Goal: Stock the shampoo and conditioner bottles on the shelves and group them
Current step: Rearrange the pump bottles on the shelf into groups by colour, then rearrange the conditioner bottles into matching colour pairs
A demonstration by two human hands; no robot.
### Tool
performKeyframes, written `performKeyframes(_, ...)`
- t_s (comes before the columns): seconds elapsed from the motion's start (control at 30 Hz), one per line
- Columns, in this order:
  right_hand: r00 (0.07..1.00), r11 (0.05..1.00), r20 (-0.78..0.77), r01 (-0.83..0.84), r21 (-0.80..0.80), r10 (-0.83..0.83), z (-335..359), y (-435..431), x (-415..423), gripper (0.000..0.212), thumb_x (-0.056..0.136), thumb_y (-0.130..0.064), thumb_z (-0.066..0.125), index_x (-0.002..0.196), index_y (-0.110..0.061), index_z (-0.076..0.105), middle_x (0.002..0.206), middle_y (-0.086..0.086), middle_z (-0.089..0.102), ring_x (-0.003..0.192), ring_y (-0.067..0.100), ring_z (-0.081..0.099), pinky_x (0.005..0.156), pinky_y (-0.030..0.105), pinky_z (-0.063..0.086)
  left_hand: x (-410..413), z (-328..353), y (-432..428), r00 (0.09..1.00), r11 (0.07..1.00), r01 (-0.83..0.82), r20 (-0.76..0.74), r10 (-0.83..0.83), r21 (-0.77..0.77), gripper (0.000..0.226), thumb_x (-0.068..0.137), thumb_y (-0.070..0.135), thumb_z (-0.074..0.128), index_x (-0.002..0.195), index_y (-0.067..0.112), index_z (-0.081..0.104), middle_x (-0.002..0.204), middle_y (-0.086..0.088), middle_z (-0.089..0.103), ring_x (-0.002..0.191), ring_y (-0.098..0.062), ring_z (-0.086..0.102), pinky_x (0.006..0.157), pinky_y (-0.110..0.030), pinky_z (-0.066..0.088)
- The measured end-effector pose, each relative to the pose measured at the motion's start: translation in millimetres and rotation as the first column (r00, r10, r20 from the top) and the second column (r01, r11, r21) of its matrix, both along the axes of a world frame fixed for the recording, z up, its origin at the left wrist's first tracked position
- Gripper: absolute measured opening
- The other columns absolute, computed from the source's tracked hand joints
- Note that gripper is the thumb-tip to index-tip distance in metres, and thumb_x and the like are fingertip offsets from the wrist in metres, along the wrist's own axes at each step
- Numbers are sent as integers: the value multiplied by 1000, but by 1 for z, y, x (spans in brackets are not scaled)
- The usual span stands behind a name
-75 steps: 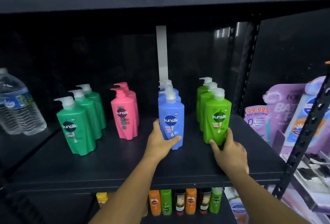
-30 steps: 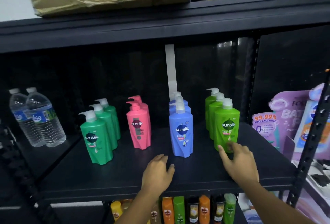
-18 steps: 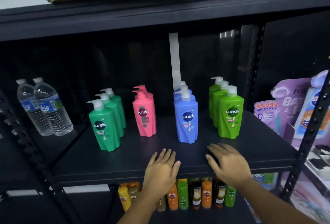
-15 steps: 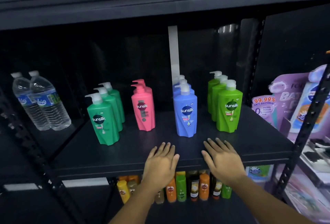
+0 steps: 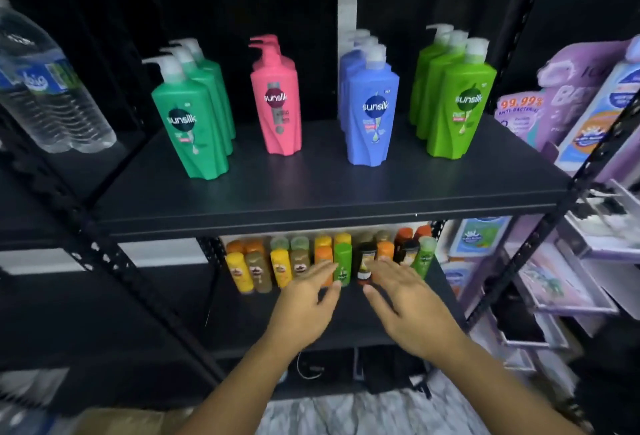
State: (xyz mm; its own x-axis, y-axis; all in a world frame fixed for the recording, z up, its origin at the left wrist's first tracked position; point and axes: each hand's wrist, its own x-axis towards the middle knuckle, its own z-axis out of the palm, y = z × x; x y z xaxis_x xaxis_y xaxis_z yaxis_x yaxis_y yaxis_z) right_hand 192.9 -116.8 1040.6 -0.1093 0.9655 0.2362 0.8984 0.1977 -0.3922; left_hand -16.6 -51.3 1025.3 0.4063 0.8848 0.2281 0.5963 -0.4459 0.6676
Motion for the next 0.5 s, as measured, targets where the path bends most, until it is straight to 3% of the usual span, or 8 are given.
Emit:
performKeyframes(0.2,999,956,53,26,-292,-11,-58,-22,-16,57,106,-51,31,157,-26,35,160,-6,40,152,11,25,124,35,16,-20,-71,-25,966,969,-24,-254,-41,-248,60,106,47,48,160,23,35,167,5,29,156,-12,19,127,-34,16)
performKeyframes(0.5,983,919,178,25,-394,49,-213,-35,20,56,106,-53,27,158,-31,30,162,-11,35,152,12,23,123,38,16,2,-240,-50,972,926,-191,-198,131,-327,57,106,42,50,158,20,38,166,1,33,155,-18,24,125,-35,21)
